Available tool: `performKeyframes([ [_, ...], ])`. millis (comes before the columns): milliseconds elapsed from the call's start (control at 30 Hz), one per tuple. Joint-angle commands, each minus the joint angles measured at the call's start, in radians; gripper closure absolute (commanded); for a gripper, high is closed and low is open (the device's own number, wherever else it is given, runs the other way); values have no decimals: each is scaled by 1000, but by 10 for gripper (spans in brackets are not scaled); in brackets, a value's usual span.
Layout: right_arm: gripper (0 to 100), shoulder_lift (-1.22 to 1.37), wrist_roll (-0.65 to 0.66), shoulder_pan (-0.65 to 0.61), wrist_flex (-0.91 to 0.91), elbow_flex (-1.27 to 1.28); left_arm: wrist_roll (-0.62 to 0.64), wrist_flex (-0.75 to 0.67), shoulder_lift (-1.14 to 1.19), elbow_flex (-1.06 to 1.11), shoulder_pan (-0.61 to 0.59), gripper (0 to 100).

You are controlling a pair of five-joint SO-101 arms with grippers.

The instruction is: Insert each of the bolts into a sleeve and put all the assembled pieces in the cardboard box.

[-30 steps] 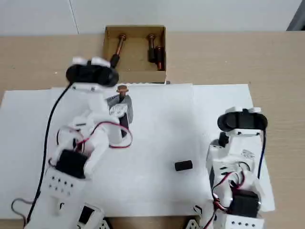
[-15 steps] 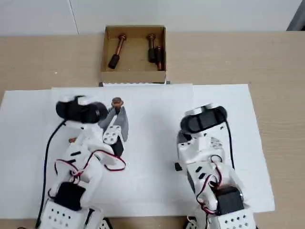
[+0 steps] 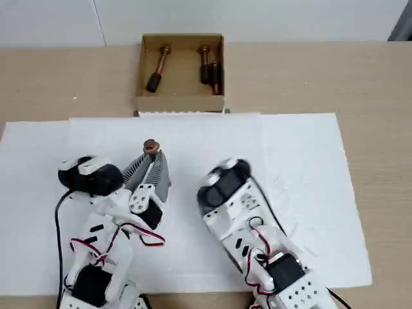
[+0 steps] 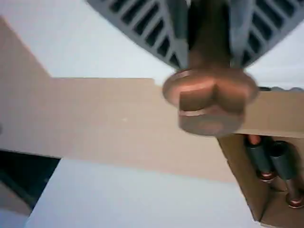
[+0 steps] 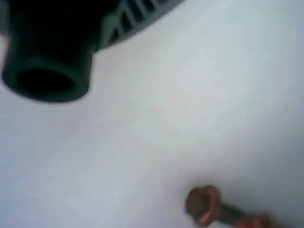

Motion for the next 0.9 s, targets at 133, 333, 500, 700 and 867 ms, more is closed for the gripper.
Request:
performKeyframes([
  [133, 996, -7, 110, -44, -163, 48, 117, -31, -18, -54, 3, 995],
  [333, 996, -7, 118, -74, -240, 60, 147, -31, -18, -62, 3, 995],
  [500, 996, -7, 118, -99, -242, 60, 183, -63, -18, -58, 5, 994],
  [700, 996, -7, 181, -108, -246, 54, 183, -89, -17, -56, 5, 994],
  [867, 996, -7, 212, -124, -297, 54, 184, -87, -17, -42, 6, 994],
])
